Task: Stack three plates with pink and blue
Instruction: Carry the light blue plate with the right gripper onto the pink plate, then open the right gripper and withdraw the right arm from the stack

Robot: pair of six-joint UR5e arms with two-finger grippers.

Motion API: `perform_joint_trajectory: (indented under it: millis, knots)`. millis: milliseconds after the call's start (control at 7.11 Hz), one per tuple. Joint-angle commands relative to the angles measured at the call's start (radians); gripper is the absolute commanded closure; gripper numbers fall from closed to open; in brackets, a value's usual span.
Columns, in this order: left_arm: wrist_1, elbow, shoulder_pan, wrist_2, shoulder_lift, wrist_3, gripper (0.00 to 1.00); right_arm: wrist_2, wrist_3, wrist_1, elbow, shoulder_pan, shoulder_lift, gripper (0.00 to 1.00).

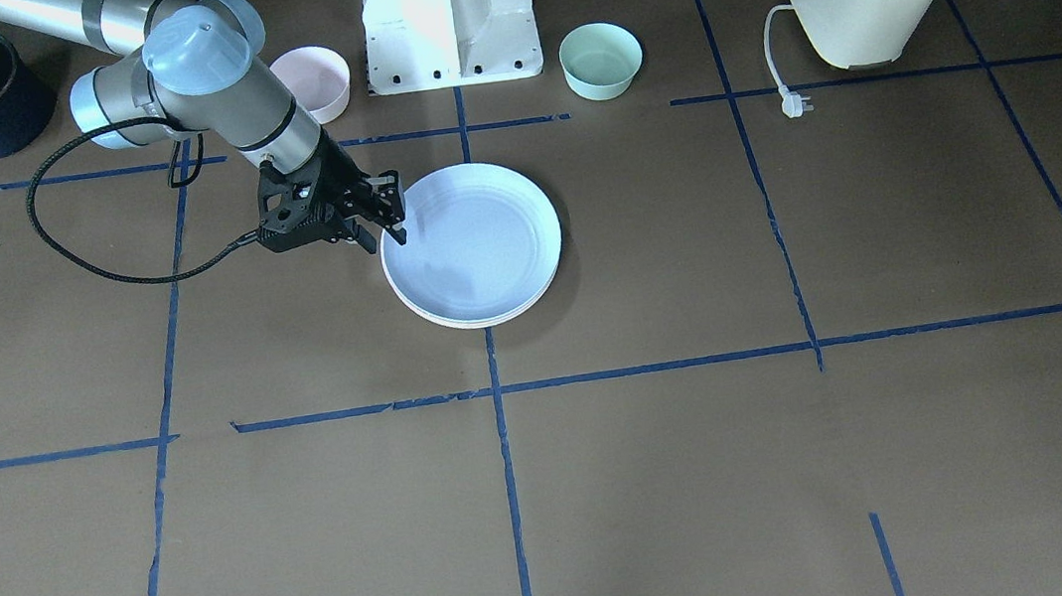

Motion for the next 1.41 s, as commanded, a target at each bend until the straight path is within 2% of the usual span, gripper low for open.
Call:
perform_joint_trajectory:
  millis: [0, 281, 562, 703, 844, 1125, 1266]
  knots:
    - [0.000, 0.005, 0.000, 0.002, 0.000, 0.007, 0.00, 0.124, -0.082, -0.112, 0.019, 0.121, 0.001, 0.00]
    - [0.001, 0.011, 0.002, 0.010, -0.007, 0.000, 0.00, 0.262, -0.360, -0.274, 0.013, 0.308, -0.010, 0.00]
    - [0.004, 0.013, 0.005, 0.016, -0.037, -0.002, 0.00, 0.356, -0.809, -0.469, 0.008, 0.522, -0.073, 0.00]
    - [0.004, -0.010, 0.005, 0.029, -0.050, 0.001, 0.00, 0.364, -1.048, -0.530, 0.007, 0.627, -0.145, 0.00]
    - [0.011, -0.010, 0.007, 0.033, -0.052, -0.002, 0.00, 0.370, -1.256, -0.567, 0.007, 0.729, -0.215, 0.00]
    - [0.009, -0.015, 0.008, 0.036, -0.053, 0.007, 0.00, 0.408, -1.572, -0.568, 0.008, 0.883, -0.402, 0.00]
    - [0.014, -0.013, 0.010, 0.036, -0.064, -0.002, 0.00, 0.405, -1.660, -0.568, 0.019, 0.987, -0.503, 0.01]
